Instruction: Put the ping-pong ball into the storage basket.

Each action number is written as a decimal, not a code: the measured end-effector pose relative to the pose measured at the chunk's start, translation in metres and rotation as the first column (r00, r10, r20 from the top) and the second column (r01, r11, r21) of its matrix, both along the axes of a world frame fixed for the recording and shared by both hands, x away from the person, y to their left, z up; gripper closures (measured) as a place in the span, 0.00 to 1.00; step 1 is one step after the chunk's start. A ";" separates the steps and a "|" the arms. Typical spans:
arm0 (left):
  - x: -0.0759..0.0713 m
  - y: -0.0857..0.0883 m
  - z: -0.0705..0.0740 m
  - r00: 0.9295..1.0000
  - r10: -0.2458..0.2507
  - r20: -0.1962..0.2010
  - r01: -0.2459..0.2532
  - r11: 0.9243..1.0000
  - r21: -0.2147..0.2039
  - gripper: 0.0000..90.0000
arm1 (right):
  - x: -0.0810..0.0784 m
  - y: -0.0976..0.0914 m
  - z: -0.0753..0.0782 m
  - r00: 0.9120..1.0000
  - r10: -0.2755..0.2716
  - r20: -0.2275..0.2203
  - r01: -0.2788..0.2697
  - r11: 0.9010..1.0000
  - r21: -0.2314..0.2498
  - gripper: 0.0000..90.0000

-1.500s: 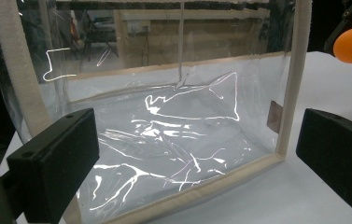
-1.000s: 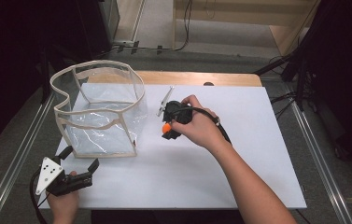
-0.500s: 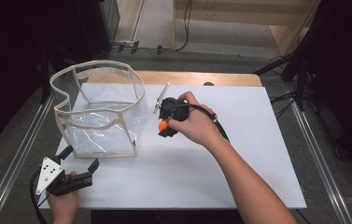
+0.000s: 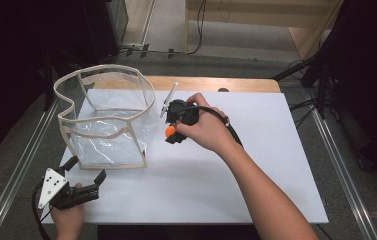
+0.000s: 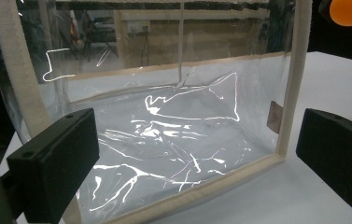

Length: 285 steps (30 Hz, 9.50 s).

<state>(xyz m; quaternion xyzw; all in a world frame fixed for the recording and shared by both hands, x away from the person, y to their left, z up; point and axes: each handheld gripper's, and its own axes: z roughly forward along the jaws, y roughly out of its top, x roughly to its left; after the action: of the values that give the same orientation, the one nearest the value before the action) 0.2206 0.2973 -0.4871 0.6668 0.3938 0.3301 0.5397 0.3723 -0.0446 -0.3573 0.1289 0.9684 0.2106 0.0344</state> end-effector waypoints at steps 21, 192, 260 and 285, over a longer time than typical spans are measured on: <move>0.000 0.000 0.000 1.000 0.000 0.000 0.000 1.000 0.001 0.00 | 0.003 0.002 0.021 1.000 0.013 -0.006 -0.013 1.000 0.023 0.53; 0.001 0.000 0.000 1.000 -0.004 -0.002 0.004 1.000 -0.008 0.00 | 0.024 0.020 0.067 0.998 -0.053 0.040 0.050 0.996 0.071 0.00; 0.001 0.000 0.000 1.000 -0.003 -0.003 0.003 1.000 0.000 0.00 | -0.003 -0.062 -0.059 0.987 -0.158 -0.029 0.160 0.971 0.179 0.00; 0.000 -0.001 0.000 1.000 0.000 -0.005 0.000 1.000 0.001 0.00 | -0.038 -0.124 -0.093 0.962 -0.272 -0.002 0.257 0.908 0.332 0.00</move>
<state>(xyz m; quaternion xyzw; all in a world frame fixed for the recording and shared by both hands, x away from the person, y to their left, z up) 0.2209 0.2967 -0.4871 0.6680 0.3947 0.3286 0.5385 0.3345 -0.1688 -0.4500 0.2583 0.8922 0.3653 0.0620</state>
